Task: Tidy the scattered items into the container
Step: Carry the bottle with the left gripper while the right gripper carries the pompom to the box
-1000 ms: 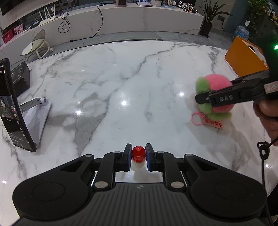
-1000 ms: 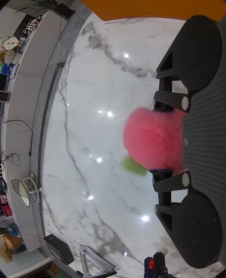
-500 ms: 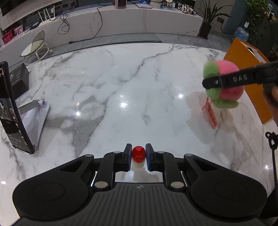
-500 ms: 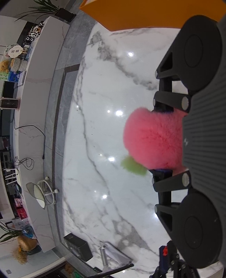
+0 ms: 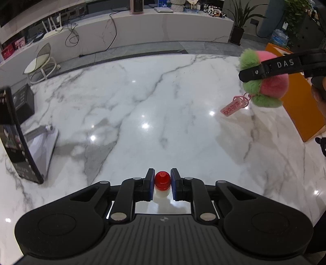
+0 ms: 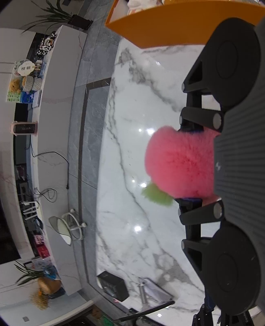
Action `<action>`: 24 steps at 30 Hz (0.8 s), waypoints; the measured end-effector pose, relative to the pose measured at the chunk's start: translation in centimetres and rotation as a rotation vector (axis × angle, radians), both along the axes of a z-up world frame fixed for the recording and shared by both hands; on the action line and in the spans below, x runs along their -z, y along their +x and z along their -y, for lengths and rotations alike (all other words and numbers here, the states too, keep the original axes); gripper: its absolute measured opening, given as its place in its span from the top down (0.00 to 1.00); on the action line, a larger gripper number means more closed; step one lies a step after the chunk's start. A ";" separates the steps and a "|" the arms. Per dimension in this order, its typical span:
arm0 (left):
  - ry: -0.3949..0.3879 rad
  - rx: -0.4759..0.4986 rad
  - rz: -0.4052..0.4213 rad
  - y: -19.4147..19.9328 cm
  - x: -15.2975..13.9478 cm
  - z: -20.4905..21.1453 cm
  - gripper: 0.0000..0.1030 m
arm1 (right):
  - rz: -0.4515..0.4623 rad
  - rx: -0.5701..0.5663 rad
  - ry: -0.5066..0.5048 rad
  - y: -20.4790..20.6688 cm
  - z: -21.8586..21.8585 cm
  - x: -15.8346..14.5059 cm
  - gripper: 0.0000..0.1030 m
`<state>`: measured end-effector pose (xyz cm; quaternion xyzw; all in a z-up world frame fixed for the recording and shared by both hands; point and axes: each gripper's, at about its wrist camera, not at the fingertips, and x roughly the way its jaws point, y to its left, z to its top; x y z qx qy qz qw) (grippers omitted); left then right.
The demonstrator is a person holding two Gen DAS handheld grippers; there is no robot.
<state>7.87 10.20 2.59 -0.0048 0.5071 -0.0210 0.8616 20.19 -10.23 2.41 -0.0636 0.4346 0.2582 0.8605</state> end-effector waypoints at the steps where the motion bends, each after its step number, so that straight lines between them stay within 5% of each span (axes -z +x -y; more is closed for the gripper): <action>1: 0.004 0.005 0.003 0.1 -0.2 0.4 0.82 | 0.004 0.007 0.008 0.1 0.4 -0.3 0.49; 24: 0.056 0.221 0.123 7.6 -7.6 12.7 0.82 | 0.086 0.195 0.163 1.1 11.5 -6.8 0.49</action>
